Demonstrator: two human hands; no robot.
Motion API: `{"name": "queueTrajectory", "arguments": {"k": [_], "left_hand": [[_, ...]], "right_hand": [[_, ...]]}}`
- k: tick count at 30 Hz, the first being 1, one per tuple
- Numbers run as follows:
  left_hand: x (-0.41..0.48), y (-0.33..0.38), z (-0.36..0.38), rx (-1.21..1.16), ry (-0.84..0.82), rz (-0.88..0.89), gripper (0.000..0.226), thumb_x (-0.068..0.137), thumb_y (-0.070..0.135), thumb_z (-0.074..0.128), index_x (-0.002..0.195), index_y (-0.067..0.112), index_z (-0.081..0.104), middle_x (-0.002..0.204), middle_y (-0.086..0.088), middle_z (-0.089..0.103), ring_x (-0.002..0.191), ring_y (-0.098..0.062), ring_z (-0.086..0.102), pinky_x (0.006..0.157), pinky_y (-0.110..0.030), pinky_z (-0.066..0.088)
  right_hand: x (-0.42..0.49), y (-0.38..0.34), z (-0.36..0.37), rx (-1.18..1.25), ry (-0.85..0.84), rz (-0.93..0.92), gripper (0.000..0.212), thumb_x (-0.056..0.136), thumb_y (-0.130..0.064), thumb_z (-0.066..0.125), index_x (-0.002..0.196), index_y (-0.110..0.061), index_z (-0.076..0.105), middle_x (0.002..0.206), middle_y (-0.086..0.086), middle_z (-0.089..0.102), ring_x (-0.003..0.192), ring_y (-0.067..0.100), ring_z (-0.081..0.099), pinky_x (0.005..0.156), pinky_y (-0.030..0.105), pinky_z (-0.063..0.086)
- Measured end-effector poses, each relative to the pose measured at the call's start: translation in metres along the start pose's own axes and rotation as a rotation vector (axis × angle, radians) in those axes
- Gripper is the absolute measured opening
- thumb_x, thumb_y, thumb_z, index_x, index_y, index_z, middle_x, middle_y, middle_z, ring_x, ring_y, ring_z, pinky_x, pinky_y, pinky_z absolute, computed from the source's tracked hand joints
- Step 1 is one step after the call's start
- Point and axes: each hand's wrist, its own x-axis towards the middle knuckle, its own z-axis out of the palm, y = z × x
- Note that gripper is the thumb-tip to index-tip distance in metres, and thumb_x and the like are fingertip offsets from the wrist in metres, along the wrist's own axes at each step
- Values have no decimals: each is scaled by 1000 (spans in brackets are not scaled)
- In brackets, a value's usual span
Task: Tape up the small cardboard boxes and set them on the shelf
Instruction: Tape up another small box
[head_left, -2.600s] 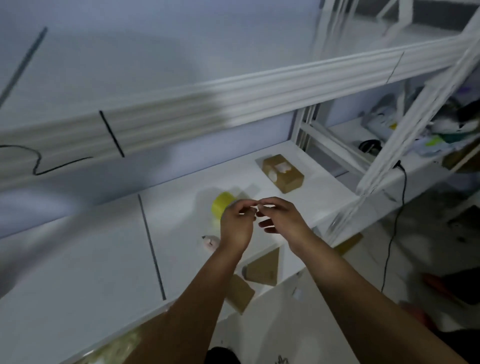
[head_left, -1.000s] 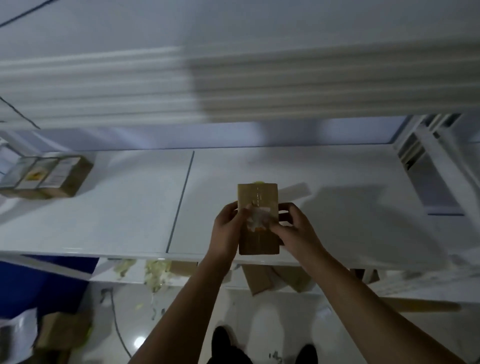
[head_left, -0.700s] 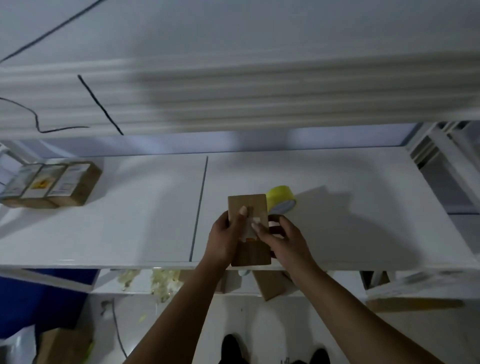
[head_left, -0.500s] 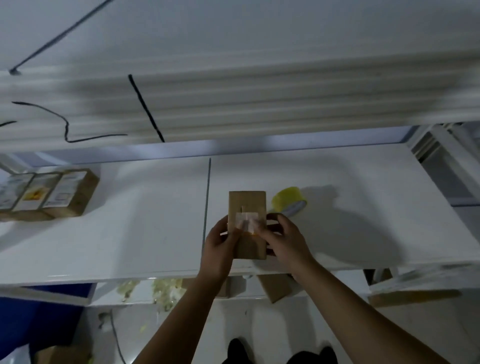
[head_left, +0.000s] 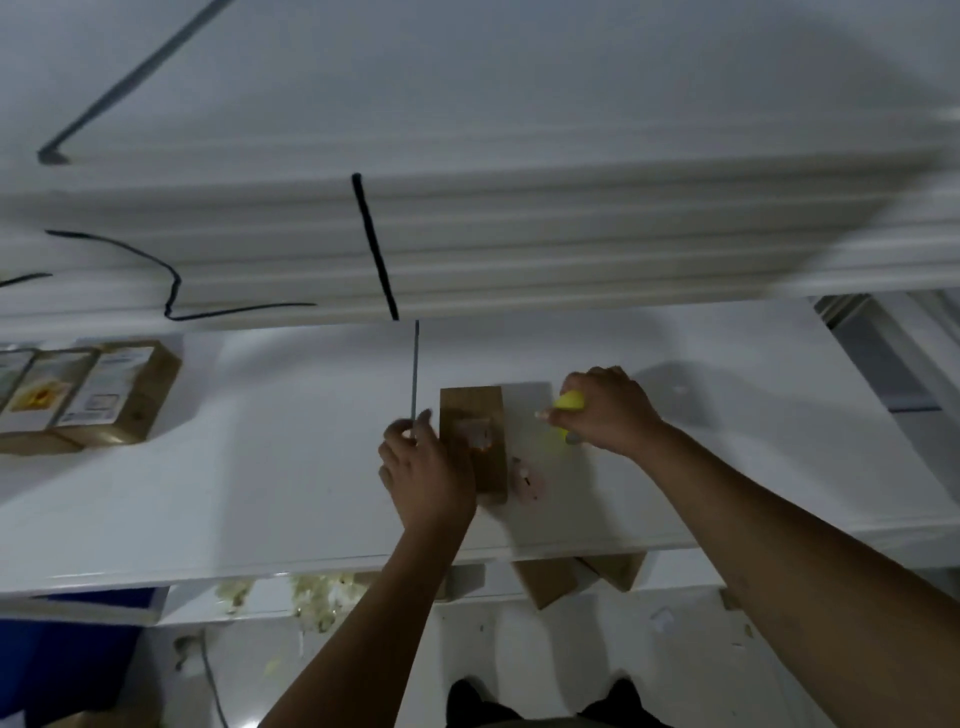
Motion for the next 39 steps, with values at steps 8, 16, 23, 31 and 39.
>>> {"name": "queueTrajectory", "arguments": {"k": [8, 16, 23, 31, 39], "left_hand": [[38, 96, 37, 240, -600, 504, 69, 108, 17, 52, 167, 7, 19, 161, -19, 47, 150, -36, 42, 120, -51, 36], [34, 91, 70, 43, -497, 460, 29, 107, 17, 48, 133, 18, 62, 128, -11, 66, 123, -33, 56, 103, -49, 45], [41, 93, 64, -178, -454, 432, 14, 108, 15, 55, 117, 13, 65, 115, -10, 68, 111, -33, 61, 92, -45, 52], [34, 101, -13, -870, -652, 111, 26, 97, 21, 79, 123, 20, 73, 88, 1, 79, 73, -6, 74, 71, -20, 59], [48, -4, -75, -925, -603, -208, 16, 94, 8, 78, 108, 0, 79, 100, -19, 82, 92, -26, 81, 77, -27, 65]], "right_hand": [[-1, 9, -13, 163, 19, 63, 16, 83, -18, 72, 80, -3, 68, 78, 8, 66, 86, 34, 61, 66, 30, 29], [-21, 33, -10, 272, 63, -15, 28, 89, -29, 78, 78, -18, 55, 86, -2, 55, 102, 23, 41, 67, 26, 33], [-25, 26, -35, 197, 195, -112, 26, 86, -26, 81, 79, -14, 59, 85, 4, 60, 96, 28, 47, 72, 33, 31], [-30, 35, -101, 780, 36, 86, 23, 79, -38, 88, 95, -28, 75, 90, -17, 69, 85, -2, 63, 74, 20, 44], [-24, -18, -37, 698, -117, -165, 40, 94, -25, 76, 66, -18, 48, 65, -6, 39, 65, 11, 39, 65, 33, 28]]}}
